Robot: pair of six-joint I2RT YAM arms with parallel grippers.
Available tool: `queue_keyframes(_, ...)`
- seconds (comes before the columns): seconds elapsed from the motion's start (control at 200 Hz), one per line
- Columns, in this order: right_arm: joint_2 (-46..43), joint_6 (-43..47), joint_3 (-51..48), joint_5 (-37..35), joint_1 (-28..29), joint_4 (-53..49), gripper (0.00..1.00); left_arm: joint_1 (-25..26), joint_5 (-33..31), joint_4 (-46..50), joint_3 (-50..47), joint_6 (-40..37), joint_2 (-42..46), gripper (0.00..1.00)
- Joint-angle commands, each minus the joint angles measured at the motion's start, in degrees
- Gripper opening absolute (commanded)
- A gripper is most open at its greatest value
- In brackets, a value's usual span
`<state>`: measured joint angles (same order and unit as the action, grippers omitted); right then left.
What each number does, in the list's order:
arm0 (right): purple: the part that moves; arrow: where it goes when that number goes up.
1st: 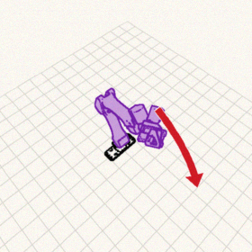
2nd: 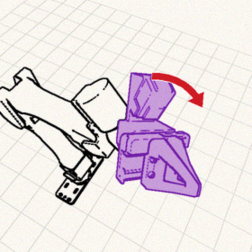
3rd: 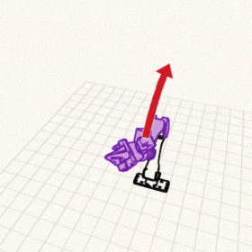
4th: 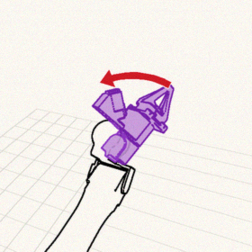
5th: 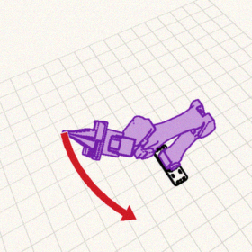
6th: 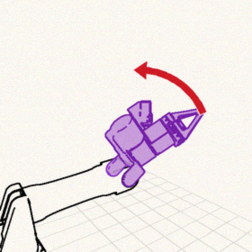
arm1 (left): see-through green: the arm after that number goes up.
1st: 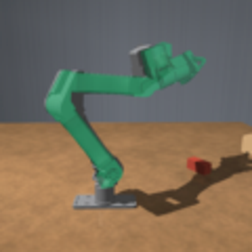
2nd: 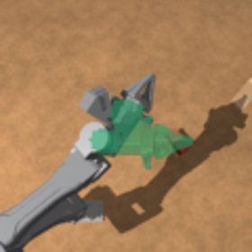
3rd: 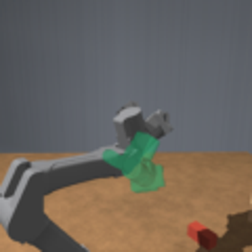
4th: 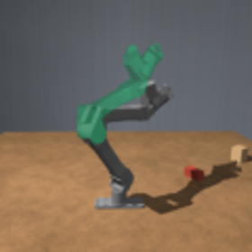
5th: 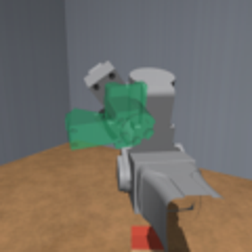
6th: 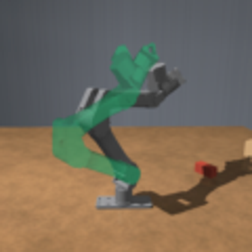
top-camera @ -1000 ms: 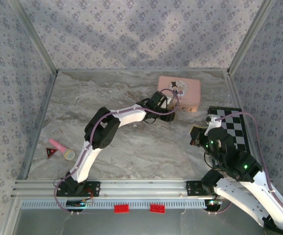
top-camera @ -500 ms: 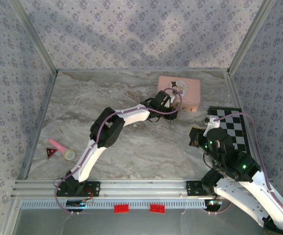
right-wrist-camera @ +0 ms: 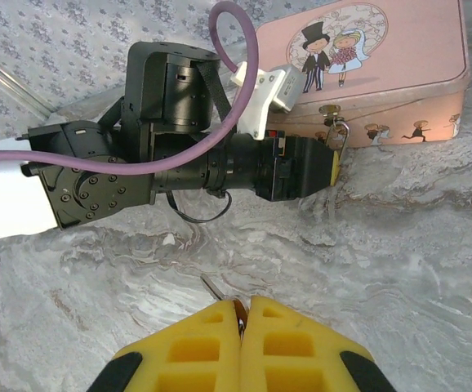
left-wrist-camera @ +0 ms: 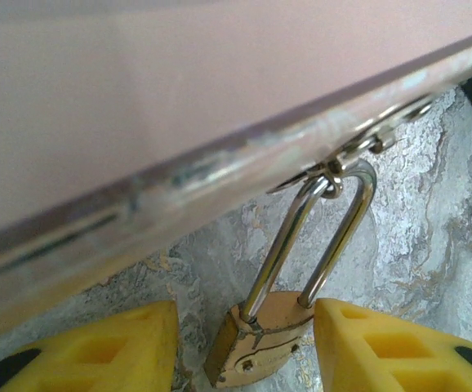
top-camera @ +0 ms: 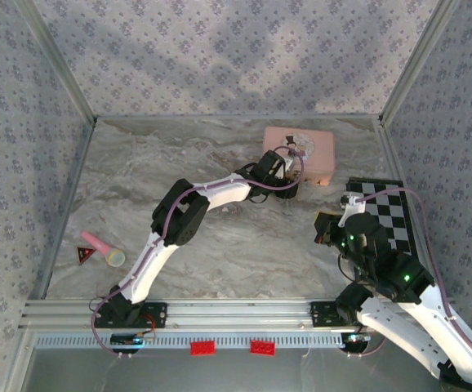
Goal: Unlock a padlock with a key
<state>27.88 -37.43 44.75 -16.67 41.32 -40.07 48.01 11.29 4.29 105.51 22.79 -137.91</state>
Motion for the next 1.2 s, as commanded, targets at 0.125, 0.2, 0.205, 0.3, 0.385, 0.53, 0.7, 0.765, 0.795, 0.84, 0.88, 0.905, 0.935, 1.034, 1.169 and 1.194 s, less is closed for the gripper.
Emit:
queue_keyframes(0.125,-1.72,1.04,-1.33,3.66,-0.01,3.16,0.0,0.47,0.84,-0.49,3.61,0.42,-2.9,0.49)
queue_keyframes(0.2,-1.86,0.98,-1.25,3.44,0.05,2.98,0.0,0.44,1.23,-0.19,4.09,0.46,-3.39,0.49)
queue_keyframes(0.205,-1.86,1.01,-1.25,3.42,0.02,2.94,0.0,0.43,1.25,-0.18,4.17,0.48,-3.45,0.49)
queue_keyframes(0.3,-1.82,1.01,-1.29,3.22,0.0,2.79,0.0,0.65,1.42,-0.08,4.61,0.59,-3.77,0.47)
queue_keyframes(0.385,-1.86,0.97,-1.4,3.15,0.07,2.72,0.0,0.76,1.2,0.07,4.7,0.59,-3.69,0.44)
queue_keyframes(0.53,-1.86,0.96,-1.33,2.63,0.02,2.36,0.0,0.94,0.92,-0.14,4.2,0.77,-3.08,0.4)
queue_keyframes(0.7,-1.86,1.03,-1.42,2.43,0.03,2.46,0.0,1.05,0.13,-1.93,1.73,1.55,-1.37,0.36)
queue_keyframes(0.765,-1.8,1.02,-1.42,2.34,0.06,2.55,0.0,1.15,-0.77,-2.19,0.49,2.2,-0.26,0.35)
queue_keyframes(0.795,-1.77,1.02,-1.42,2.34,0.02,2.59,0.0,1.12,-0.87,-2.39,0.0,2.26,0.34,0.35)
queue_keyframes(0.84,-1.77,0.96,-1.47,2.43,0.01,2.53,0.0,1.15,-1.12,-2.6,-0.96,2.18,1.15,0.35)
queue_keyframes(0.88,-1.73,0.98,-1.35,2.43,0.05,2.59,0.0,1.14,-1.41,-2.76,-1.57,2.05,1.72,0.35)
queue_keyframes(0.905,-1.77,0.98,-1.34,2.43,0.03,2.55,0.0,1.13,-1.51,-2.87,-1.91,1.87,1.99,0.35)
queue_keyframes(0.935,-1.67,0.97,-1.42,2.43,0.02,2.63,0.0,1.14,-1.53,-2.97,-2.2,1.82,2.24,0.35)
queue_keyframes(1.034,-1.28,1.01,-1.33,2.48,0.07,2.98,0.0,1.19,-1.03,-3.39,-2.68,1.95,2.37,0.33)
queue_keyframes(1.169,-0.43,0.95,-1.21,2.95,-0.01,3.42,0.0,1.14,-0.74,-3.26,-2.46,2.52,2.09,0.32)
queue_keyframes(1.194,-0.32,0.87,-1.16,2.95,0.03,3.42,0.0,1.14,-0.65,-3.24,-2.5,2.45,2.11,0.32)
